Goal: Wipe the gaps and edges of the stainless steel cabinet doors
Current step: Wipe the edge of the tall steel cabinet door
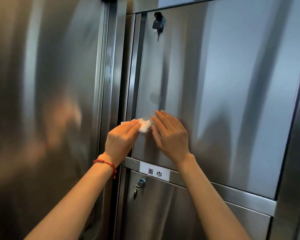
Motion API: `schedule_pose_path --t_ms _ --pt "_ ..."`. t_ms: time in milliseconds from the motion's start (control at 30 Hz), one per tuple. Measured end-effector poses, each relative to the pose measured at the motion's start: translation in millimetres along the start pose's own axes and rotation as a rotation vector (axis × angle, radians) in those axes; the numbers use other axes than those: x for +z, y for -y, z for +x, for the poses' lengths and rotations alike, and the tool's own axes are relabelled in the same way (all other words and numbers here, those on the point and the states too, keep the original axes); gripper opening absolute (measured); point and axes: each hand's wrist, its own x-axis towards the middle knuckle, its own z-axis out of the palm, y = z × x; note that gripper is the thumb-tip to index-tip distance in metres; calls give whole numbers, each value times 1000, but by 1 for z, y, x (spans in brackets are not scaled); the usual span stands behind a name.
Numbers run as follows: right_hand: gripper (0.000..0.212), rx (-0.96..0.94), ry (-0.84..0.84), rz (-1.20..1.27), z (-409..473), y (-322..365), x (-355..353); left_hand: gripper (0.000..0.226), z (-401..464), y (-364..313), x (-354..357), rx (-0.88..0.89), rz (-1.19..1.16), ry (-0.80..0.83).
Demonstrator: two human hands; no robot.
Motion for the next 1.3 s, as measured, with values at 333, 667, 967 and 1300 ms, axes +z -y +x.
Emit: schedule_pose_path --t_ms 333,667,967,1300 --pt "21 0 2 -61 31 -16 17 24 37 36 13 88 -15 -73" --pt "32 -16 67 -144 55 -31 36 34 58 63 29 81 -47 -49" --pt "30 -48 108 -234 77 -47 52 34 80 75 39 94 -16 -107" --pt "42 -100 68 -290 86 -56 59 33 102 95 48 42 17 -156"
